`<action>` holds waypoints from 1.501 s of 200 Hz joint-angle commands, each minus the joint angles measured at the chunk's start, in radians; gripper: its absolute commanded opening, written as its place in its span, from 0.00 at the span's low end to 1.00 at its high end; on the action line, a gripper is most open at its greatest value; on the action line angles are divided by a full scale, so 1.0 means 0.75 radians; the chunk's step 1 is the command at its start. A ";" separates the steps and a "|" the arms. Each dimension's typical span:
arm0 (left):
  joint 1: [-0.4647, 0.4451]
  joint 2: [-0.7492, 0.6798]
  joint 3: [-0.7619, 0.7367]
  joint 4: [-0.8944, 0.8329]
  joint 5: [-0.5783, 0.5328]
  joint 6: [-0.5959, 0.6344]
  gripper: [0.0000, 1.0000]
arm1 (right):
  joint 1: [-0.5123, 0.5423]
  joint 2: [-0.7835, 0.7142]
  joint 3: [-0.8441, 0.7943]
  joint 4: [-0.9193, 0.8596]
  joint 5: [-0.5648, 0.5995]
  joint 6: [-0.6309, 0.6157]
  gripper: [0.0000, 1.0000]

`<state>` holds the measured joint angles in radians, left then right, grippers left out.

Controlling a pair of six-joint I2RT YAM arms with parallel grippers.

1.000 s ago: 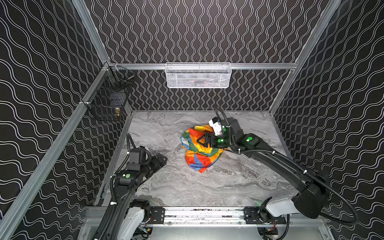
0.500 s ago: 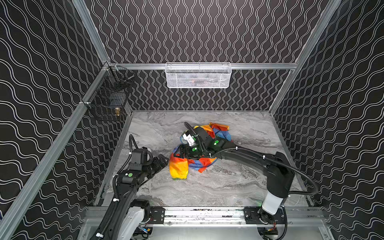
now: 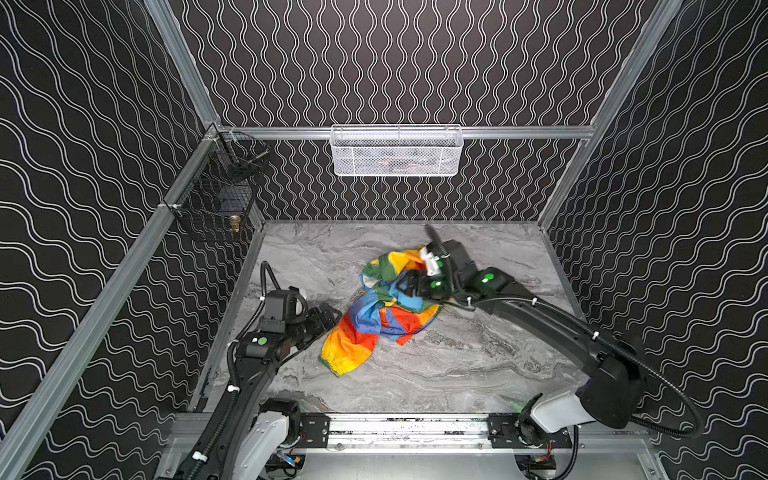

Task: Zip up the jacket
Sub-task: 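Grasp jacket edges with both grippers and lift it high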

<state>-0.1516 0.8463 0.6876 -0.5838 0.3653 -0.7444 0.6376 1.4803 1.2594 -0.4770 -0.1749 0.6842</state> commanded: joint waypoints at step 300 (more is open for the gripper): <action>-0.209 0.616 0.779 -0.225 -0.512 0.509 0.00 | -0.573 0.363 0.987 -0.307 -0.194 -0.272 0.00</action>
<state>-0.3557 1.3052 1.2072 -0.6502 -0.0101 -0.4309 0.2596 1.7741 1.9591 -0.7082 -0.2996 0.4664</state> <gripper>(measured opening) 0.055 0.056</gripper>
